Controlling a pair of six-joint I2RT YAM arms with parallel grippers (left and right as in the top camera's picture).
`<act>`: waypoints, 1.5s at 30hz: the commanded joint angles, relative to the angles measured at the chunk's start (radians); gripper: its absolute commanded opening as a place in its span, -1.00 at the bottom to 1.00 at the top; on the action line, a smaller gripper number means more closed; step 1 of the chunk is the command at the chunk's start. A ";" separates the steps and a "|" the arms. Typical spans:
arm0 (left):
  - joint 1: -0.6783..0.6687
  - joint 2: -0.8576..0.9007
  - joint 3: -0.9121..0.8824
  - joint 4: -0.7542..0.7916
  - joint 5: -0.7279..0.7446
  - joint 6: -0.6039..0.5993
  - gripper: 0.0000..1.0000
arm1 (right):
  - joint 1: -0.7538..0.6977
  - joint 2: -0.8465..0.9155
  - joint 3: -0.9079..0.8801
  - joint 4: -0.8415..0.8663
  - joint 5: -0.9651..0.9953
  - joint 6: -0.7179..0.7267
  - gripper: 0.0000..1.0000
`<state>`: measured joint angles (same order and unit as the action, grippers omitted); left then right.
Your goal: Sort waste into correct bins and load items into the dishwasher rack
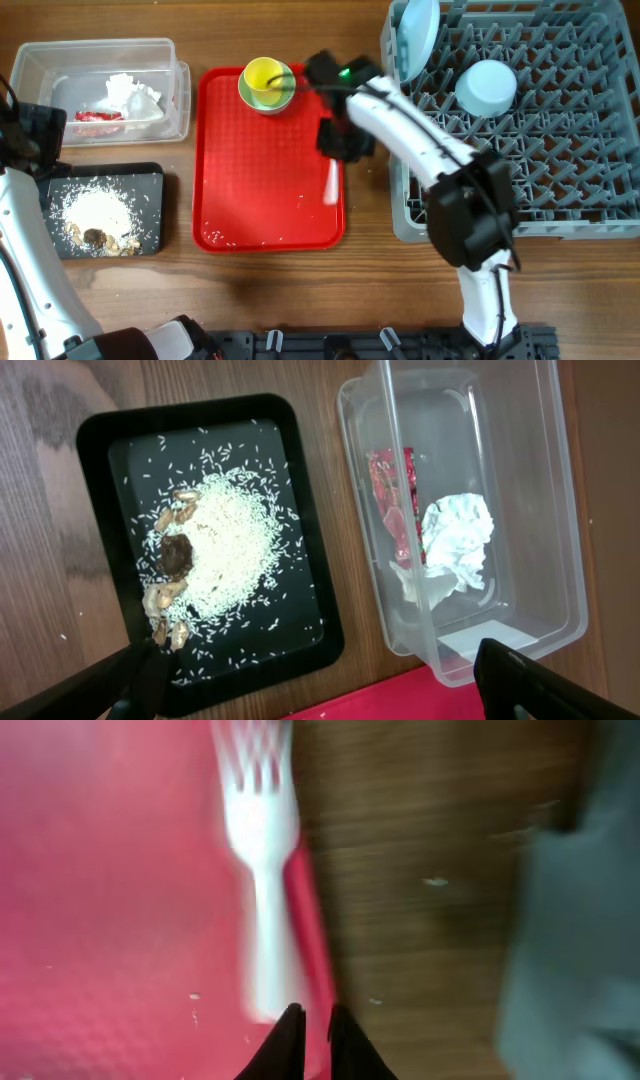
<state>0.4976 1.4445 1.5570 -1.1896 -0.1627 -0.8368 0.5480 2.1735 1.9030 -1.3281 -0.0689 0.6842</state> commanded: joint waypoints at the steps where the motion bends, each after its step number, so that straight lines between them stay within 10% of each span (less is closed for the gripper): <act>1: 0.005 0.003 0.000 -0.001 -0.006 -0.013 1.00 | -0.111 -0.111 0.058 -0.080 0.003 -0.117 -0.85; 10: 0.005 0.003 0.000 -0.001 -0.006 -0.013 1.00 | -0.249 -0.191 0.055 -0.161 -0.161 -0.342 -0.58; 18: 0.005 0.003 0.000 -0.001 -0.006 -0.013 1.00 | 0.037 -0.160 0.052 0.171 -0.158 -0.300 0.51; 24: 0.005 0.003 0.000 -0.001 -0.006 -0.013 1.00 | 0.239 -0.032 0.052 0.313 0.137 -0.154 0.50; 45: 0.005 0.003 0.000 -0.001 -0.006 -0.013 1.00 | 0.349 0.227 0.052 0.535 0.182 -0.187 0.25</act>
<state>0.4976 1.4448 1.5570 -1.1896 -0.1627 -0.8368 0.8814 2.3672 1.9457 -0.7982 0.0914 0.5037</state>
